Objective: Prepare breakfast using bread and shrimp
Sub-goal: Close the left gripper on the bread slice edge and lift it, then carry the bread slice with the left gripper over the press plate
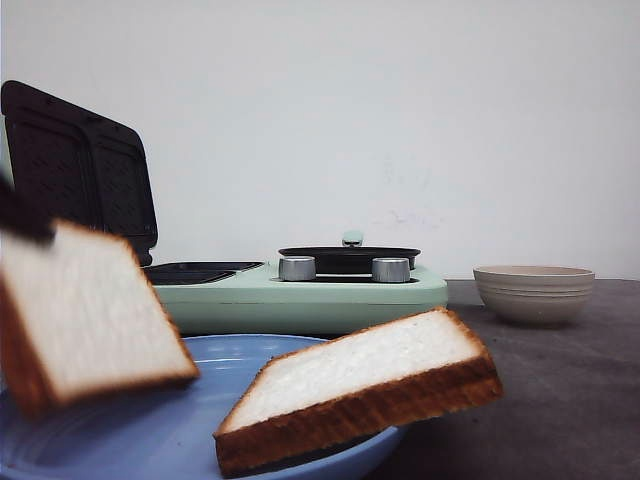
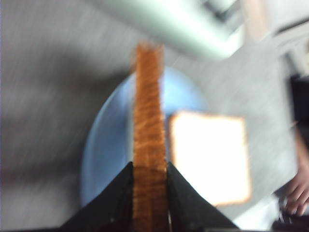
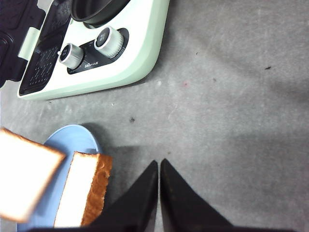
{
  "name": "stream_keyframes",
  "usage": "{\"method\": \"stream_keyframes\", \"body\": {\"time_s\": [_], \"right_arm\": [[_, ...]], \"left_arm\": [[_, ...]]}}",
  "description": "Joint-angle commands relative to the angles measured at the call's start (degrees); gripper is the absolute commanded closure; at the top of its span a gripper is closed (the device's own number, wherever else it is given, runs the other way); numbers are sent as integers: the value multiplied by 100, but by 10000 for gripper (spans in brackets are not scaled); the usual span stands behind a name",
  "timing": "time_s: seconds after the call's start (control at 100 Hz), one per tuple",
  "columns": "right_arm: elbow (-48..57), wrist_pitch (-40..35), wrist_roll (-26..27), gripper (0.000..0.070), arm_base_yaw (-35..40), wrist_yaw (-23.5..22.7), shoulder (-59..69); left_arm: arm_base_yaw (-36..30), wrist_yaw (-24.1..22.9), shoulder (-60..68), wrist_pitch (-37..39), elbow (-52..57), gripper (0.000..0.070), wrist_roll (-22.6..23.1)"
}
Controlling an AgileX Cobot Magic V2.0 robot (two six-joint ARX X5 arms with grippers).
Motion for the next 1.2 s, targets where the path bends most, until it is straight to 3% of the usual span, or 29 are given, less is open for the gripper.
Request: {"method": "stream_keyframes", "body": {"time_s": [0.0, 0.29, 0.77, 1.19], "right_arm": [[66, 35, -22, 700, -4, -13, 26], [66, 35, -22, 700, -4, -13, 26], [66, 28, -26, 700, -4, -61, 26], [66, 28, -103, 700, -2, -76, 26]], "left_arm": [[-22, -101, 28, -24, 238, 694, 177], [-22, -566, 411, -267, 879, 694, 828], [-22, -1353, 1475, 1193, 1097, 691, 1589], [-22, -2087, 3480, 1150, 3209, 691, 2929]]}}
